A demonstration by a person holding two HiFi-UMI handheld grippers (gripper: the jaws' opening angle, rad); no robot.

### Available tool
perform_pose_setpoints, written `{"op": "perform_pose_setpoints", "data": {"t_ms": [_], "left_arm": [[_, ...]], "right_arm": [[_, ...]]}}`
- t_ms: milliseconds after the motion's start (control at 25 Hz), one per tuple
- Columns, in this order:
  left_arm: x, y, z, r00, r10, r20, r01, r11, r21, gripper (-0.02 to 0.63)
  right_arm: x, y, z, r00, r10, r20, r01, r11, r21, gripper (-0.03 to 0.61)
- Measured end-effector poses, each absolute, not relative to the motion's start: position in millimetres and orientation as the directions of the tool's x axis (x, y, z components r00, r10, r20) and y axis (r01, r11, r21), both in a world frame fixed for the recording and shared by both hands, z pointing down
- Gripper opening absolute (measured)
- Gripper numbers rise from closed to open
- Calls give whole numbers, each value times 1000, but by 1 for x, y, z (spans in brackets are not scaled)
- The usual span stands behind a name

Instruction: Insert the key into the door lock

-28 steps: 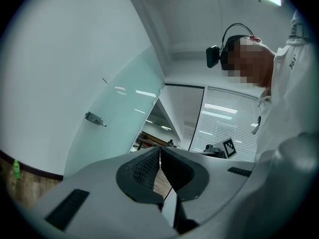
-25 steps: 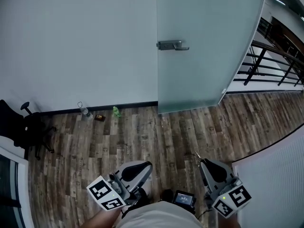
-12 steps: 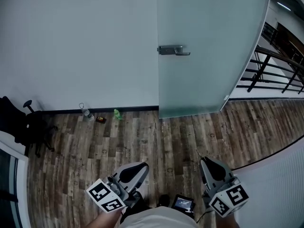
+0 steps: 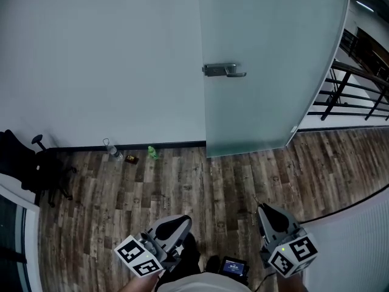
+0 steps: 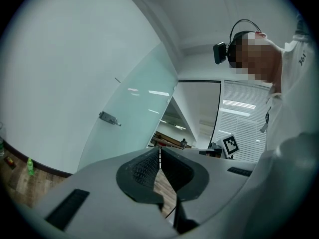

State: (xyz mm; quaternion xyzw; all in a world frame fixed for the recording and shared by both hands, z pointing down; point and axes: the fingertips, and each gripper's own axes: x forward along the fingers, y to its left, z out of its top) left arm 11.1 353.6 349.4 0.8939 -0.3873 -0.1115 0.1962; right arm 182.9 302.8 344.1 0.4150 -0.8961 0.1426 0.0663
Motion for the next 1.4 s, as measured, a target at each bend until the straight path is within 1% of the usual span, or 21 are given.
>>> {"op": "perform_pose_setpoints", "data": {"t_ms": [760,1040,1400], "left_arm": [[-74,184,344,753,-658,-28,-602,-705,376,17],[-71,139,349,769,-639,-16,-579,-707,405,17],[-59,36,349,718,-696,19,-639,-648,415,17]], "right_arm": [[97,152,335,-552,-797,248,-834,525,-170,23],[93,101,335,-551,-791,265,-835,528,-158,23],[98,-5,338,-615,-743,263,-788,592,-169,23]]}}
